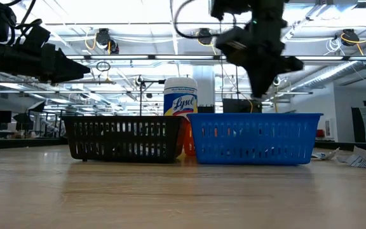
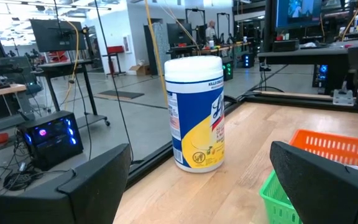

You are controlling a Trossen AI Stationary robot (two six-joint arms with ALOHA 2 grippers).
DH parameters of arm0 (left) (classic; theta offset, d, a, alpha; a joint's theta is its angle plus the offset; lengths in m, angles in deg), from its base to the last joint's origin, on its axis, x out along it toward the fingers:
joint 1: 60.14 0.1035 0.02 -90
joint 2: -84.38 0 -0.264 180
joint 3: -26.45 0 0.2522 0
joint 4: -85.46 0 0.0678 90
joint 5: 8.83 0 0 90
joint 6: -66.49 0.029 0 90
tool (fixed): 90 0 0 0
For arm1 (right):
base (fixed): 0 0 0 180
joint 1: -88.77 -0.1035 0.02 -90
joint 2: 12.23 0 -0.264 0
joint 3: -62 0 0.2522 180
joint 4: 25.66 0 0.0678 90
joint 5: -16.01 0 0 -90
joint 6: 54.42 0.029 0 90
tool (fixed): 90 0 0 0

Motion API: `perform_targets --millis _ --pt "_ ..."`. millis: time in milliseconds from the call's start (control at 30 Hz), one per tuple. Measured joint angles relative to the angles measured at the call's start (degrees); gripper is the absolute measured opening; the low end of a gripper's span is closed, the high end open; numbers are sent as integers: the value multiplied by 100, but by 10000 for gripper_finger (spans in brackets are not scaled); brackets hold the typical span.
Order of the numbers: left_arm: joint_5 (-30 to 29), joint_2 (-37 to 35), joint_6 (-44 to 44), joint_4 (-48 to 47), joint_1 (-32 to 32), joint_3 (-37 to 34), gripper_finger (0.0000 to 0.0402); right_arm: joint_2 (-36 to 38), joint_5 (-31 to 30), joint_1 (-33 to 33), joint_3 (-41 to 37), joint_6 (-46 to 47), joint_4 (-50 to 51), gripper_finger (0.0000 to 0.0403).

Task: Pick & Place First Aid Supplies
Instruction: Put the alcohol pad into the blue bin

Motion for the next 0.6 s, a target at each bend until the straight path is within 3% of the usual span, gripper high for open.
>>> perform_targets --millis 200,600 --pt "2 -1 0 2 -2 0 392 -667 7 -401 942 -290 76 1" --pt "2 0 0 2 0 0 392 -1566 46 -978 1044 -1007 -256 0"
